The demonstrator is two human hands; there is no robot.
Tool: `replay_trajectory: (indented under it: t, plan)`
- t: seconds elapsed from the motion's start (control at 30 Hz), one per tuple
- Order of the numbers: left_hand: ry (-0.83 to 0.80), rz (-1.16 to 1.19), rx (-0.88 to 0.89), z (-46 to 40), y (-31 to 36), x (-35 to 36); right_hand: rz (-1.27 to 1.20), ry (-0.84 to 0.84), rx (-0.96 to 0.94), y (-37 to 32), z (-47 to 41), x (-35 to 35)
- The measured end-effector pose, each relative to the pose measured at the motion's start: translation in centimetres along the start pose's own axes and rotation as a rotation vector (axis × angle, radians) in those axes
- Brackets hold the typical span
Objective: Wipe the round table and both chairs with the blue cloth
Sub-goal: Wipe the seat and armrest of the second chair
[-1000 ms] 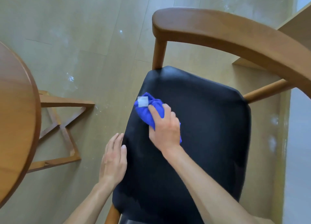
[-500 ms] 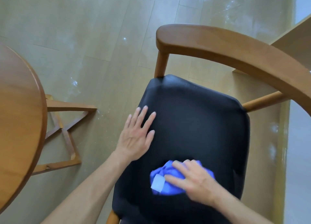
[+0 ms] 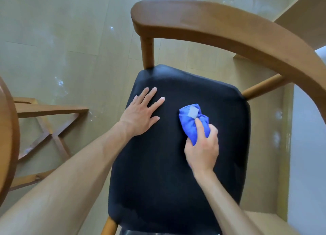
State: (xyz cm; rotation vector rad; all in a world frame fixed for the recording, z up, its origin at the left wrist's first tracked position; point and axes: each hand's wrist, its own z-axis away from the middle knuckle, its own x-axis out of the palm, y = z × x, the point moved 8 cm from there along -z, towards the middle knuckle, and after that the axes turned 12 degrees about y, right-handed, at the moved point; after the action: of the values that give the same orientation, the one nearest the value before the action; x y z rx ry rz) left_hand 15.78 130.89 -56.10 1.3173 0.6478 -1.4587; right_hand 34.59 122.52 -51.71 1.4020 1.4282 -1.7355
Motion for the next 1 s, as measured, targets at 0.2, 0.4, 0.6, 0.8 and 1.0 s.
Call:
replay_trajectory:
  t: [0.2, 0.4, 0.6, 0.8, 1.0]
  plan:
    - [-0.108, 0.044, -0.007, -1.3, -0.5, -2.1, -0.090, -0.331, -0.422, -7.6, 14.8, 2.4]
    - [-0.110, 0.049, -0.047, -1.3, 0.1, -2.7, -0.108, -0.449, -1.020, -9.3, 17.5, 2.3]
    - [-0.079, 0.066, -0.059, -2.4, -0.2, -2.9, -0.004, -0.214, -0.788, -14.3, 6.7, 5.4]
    - [-0.120, 0.079, -0.071, -2.1, -0.4, -2.5, 0.051, -0.455, -0.958, -11.3, 14.8, 4.3]
    - [-0.124, 0.098, -0.082, -1.1, -0.3, -2.1, 0.095, -0.563, -1.378, 1.8, 13.1, -1.1]
